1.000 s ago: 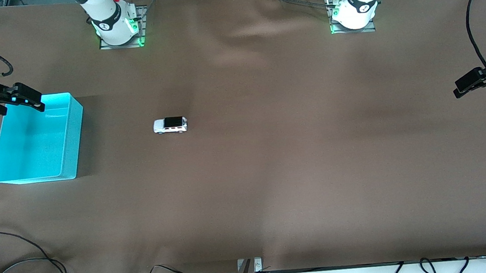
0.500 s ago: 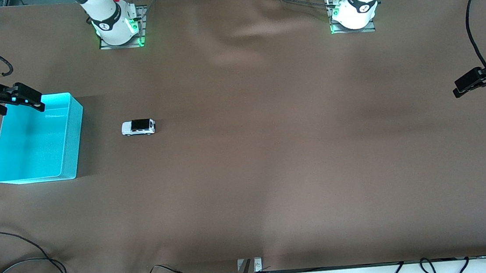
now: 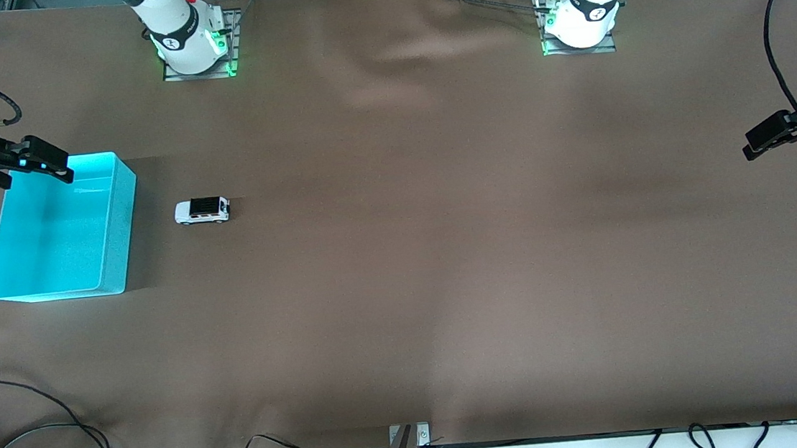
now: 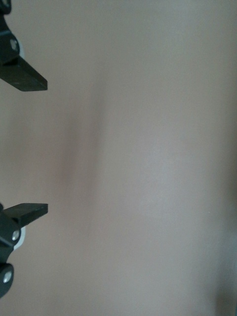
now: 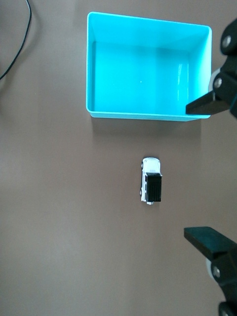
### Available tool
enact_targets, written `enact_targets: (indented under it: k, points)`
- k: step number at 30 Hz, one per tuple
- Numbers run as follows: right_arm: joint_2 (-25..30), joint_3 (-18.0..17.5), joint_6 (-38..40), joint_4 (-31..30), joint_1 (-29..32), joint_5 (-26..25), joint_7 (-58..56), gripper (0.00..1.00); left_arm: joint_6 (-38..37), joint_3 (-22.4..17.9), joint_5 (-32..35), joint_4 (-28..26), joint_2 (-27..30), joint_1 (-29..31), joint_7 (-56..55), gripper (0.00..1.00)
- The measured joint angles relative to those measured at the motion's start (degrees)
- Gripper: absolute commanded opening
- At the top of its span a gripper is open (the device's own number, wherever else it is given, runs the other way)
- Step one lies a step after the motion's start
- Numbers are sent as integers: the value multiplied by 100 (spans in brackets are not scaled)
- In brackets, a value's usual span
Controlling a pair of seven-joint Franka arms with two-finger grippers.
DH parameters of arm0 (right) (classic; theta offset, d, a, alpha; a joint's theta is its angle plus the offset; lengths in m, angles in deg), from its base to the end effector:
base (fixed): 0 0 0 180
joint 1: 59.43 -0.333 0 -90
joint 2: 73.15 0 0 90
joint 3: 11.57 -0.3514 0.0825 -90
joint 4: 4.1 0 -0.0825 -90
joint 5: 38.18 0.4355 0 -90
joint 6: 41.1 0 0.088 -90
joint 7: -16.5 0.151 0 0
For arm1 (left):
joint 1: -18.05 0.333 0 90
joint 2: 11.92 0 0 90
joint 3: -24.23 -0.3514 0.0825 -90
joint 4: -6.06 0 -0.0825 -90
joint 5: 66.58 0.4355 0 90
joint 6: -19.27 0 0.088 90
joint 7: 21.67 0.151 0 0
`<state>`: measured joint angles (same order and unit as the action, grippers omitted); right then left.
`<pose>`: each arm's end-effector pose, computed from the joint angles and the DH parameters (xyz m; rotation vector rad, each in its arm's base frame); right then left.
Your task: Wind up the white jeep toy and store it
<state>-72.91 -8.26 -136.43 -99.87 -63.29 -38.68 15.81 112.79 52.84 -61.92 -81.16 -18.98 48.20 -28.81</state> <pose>0.6099 0.0046 0.5736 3.1329 0.0352 -0.0055 0.6468 0.0458 0.5783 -3.1107 -0.2334 -0.0044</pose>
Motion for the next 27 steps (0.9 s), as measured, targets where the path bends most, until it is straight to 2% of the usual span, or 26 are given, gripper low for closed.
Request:
enact_targets:
  k: [23, 27]
  points:
    - [-3, 24, 7, 0, 11, 0, 50, 100, -35, -14, -139, 9, 157, 2, -1, 100]
    - [-3, 24, 7, 0, 11, 0, 51, 100, -85, -133, -147, 9, 162, -92, 0, 100]
